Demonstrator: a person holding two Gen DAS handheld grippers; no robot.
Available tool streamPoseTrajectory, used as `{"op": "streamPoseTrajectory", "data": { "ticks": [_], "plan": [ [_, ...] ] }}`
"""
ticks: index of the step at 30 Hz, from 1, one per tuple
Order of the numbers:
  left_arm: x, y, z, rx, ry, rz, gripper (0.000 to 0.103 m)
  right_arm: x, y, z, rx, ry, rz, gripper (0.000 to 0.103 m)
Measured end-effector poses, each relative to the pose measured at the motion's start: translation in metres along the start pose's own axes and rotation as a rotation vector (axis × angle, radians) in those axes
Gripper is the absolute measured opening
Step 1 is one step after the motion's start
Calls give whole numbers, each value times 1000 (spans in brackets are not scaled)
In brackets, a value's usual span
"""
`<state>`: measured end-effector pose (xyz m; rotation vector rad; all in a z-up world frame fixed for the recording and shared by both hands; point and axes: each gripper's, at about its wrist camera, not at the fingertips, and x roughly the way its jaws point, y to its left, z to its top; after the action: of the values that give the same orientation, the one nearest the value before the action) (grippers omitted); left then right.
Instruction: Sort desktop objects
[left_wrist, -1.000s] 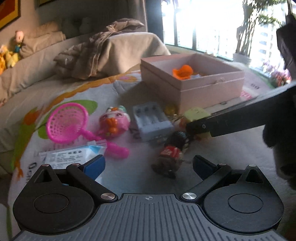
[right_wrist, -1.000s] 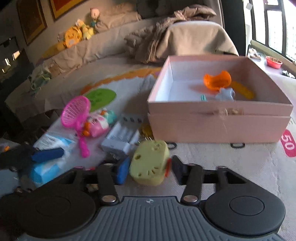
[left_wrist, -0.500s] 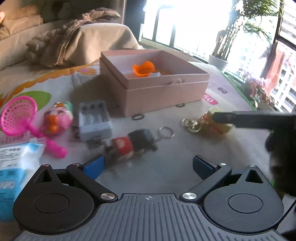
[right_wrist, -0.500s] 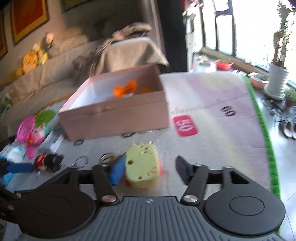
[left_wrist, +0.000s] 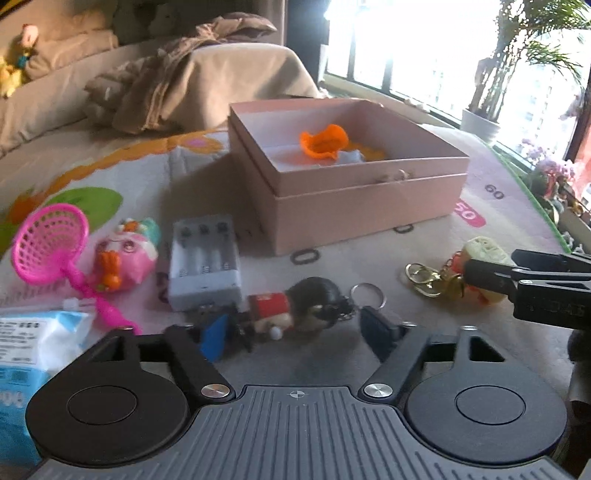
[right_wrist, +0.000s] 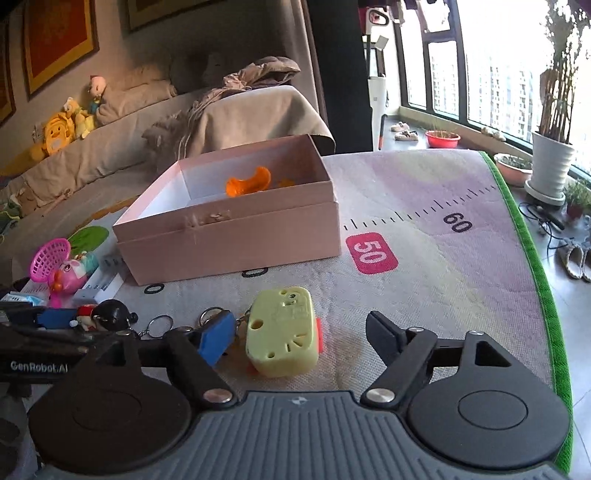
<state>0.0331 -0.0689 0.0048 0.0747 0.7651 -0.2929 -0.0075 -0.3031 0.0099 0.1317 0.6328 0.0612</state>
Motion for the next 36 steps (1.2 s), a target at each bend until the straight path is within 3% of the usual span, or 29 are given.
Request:
{"op": "streamPoseTrajectory", "data": {
  "ticks": [4, 9, 12, 16, 19, 21, 25, 36],
  "plan": [
    [-12, 12, -6, -6, -6, -22, 52, -1, 3, -1, -15, -7, -7, 83],
    [-32, 32, -22, -14, 3, 11, 53, -2, 6, -1, -27, -13, -14, 86],
    [-37, 42, -21, -67, 8, -1, 70, -2, 8, -1, -38, -13, -12, 86],
    [-31, 33, -8, -110, 4, -88, 79, -2, 10, -2, -45, -13, -19, 86],
    [-16, 19, 5, -130, 10, -101, 88, -2, 10, -3, -46, -19, -31, 86],
    [-7, 11, 11, -119, 7, -88, 87, -3, 10, -3, -46, -20, -35, 87],
    [5, 8, 12, -88, 3, -25, 71, -4, 9, -2, -42, -25, -29, 88],
    [-43, 26, -29, 64, -2, -78, 72, -5, 15, -3, -85, -23, -15, 88]
  ]
}}
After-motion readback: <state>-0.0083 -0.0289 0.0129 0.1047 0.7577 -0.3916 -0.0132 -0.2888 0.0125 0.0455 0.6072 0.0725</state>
